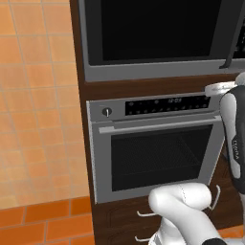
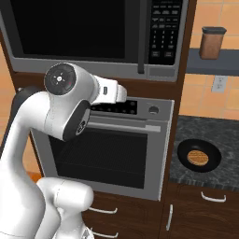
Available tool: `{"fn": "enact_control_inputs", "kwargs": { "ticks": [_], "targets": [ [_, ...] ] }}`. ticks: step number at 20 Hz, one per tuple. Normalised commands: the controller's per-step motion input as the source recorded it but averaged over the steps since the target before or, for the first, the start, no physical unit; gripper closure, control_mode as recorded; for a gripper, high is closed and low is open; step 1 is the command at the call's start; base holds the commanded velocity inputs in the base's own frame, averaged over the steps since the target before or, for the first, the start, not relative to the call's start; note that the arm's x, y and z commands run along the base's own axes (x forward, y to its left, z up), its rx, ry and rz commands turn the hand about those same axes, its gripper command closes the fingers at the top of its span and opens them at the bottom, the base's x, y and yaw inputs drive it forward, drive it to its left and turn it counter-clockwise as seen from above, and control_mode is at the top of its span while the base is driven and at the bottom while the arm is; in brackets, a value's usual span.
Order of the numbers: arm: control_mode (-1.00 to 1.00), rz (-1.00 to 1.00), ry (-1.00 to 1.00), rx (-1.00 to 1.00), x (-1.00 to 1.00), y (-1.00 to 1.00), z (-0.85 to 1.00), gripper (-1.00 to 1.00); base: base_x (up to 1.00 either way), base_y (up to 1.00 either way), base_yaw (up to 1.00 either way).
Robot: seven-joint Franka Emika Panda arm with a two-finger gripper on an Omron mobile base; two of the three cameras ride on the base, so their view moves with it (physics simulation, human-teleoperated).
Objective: Open the microwave, place the bowl with waffle inside the microwave, then close the microwave door and turn it on.
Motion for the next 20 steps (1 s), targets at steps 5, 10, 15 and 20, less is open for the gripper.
{"fn": "enact_control_inputs", "kwargs": {
  "ticks": [5, 10, 15, 20],
  "targets": [
    [-1.00, -0.15, -0.02, 0.00, -0.01, -0.64, 0.29, -1.00, 0.00, 0.00, 0.00],
    [-1.00, -0.07, 0.00, 0.05, 0.00, -0.37, 0.21, -1.00, 0.00, 0.00, 0.00],
    [-1.00, 0.00, -0.03, 0.14, 0.00, -0.11, 0.23, -1.00, 0.00, 0.00, 0.00],
    [-1.00, 0.01, -0.01, 0.15, 0.19, -0.18, 0.10, -1.00, 0.00, 0.00, 0.00]
  ]
}}
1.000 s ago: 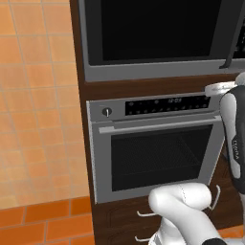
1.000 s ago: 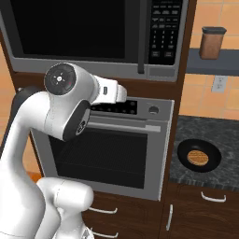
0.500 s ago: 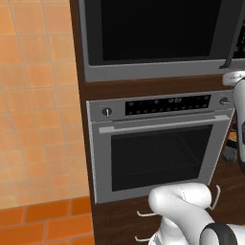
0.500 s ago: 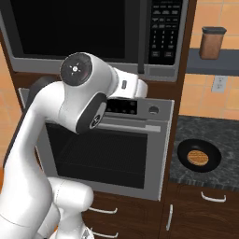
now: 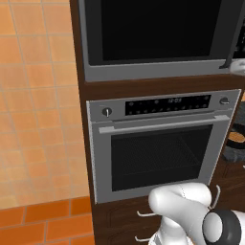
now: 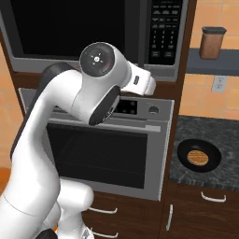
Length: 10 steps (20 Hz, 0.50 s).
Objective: Open the microwave, place the bowl with waffle inside the microwave, then close the microwave door and turn it on.
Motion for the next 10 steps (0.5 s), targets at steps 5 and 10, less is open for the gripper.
{"fn": "enact_control_inputs", "kwargs": {
  "ticks": [5, 10],
  "targets": [
    [-1.00, 0.04, -0.02, 0.13, 0.46, -0.04, 0.00, -1.00, 0.00, 0.00, 0.00],
    [-1.00, 0.03, -0.19, 0.10, 0.53, -0.13, 0.00, -1.00, 0.00, 0.00, 0.00]
  ]
}}
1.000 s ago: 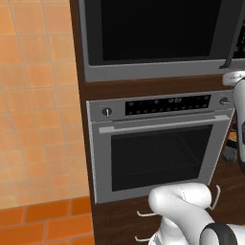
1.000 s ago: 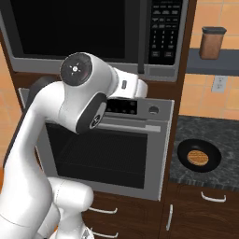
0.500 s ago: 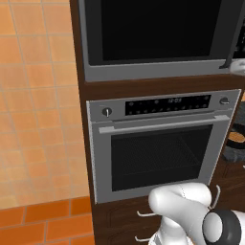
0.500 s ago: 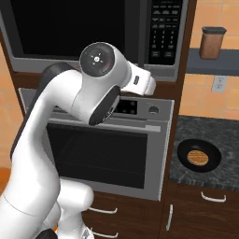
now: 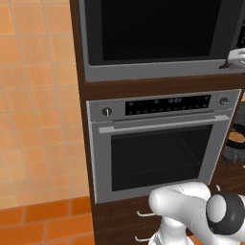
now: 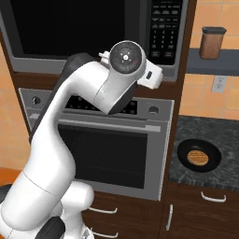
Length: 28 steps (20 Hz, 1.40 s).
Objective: Open the microwave, place the bowl with waffle inside the microwave, then close the microwave door and turn it on.
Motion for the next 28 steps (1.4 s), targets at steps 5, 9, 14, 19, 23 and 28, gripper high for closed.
{"fn": "enact_control_inputs", "kwargs": {
  "ticks": [5, 9, 14, 19, 23, 28],
  "targets": [
    [-1.00, 0.00, -0.24, 0.05, 0.43, -0.16, 0.00, -1.00, 0.00, 0.00, 0.00],
    [-1.00, 0.00, -0.13, 0.02, 0.44, -0.18, 0.00, -1.00, 0.00, 0.00, 0.00],
    [-1.00, 0.00, -0.05, 0.02, 0.48, -0.21, 0.00, -1.00, 0.00, 0.00, 0.00],
    [-1.00, 0.02, 0.00, 0.03, 0.47, -0.15, 0.00, -1.00, 0.00, 0.00, 0.00],
    [-1.00, 0.09, 0.00, 0.04, 0.51, -0.11, 0.00, -1.00, 0.00, 0.00, 0.00],
    [-1.00, 0.10, 0.00, 0.01, 0.55, 0.02, -0.08, 1.00, 0.00, 0.00, 0.00]
  ]
}}
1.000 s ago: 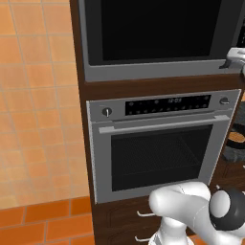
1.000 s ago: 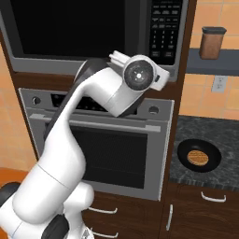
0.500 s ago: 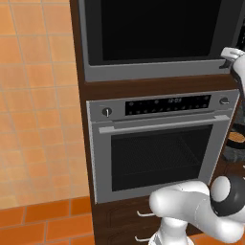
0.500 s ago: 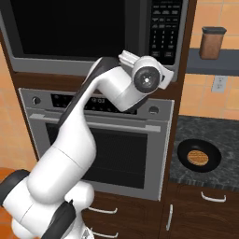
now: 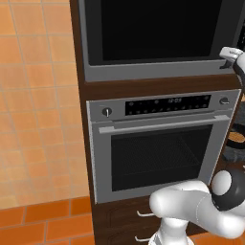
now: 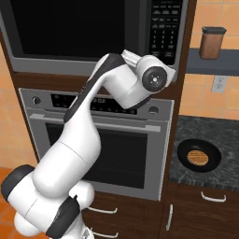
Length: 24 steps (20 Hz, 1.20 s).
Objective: Open the microwave, place the bowl with waffle inside the microwave, then close the microwave door and turn it on.
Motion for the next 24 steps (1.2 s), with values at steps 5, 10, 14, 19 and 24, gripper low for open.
{"fn": "enact_control_inputs", "kwargs": {
  "ticks": [5, 10, 14, 19, 24],
  "targets": [
    [-1.00, 0.00, 0.00, 0.00, 0.28, 0.10, -0.03, 1.00, 0.00, 0.00, 0.00],
    [-1.00, 0.00, 0.00, 0.00, -0.29, -0.01, 0.00, 1.00, 0.00, 0.00, 0.00],
    [-1.00, 0.00, 0.05, 0.00, -0.92, -0.18, 0.00, 1.00, 0.00, 0.00, 0.00],
    [-1.00, 0.00, 0.01, 0.00, -1.00, -0.23, 0.02, 1.00, 0.00, 0.00, 0.00],
    [-1.00, 0.01, 0.02, 0.00, -1.00, -0.15, 0.01, 1.00, 0.00, 0.00, 0.00]
  ]
}}
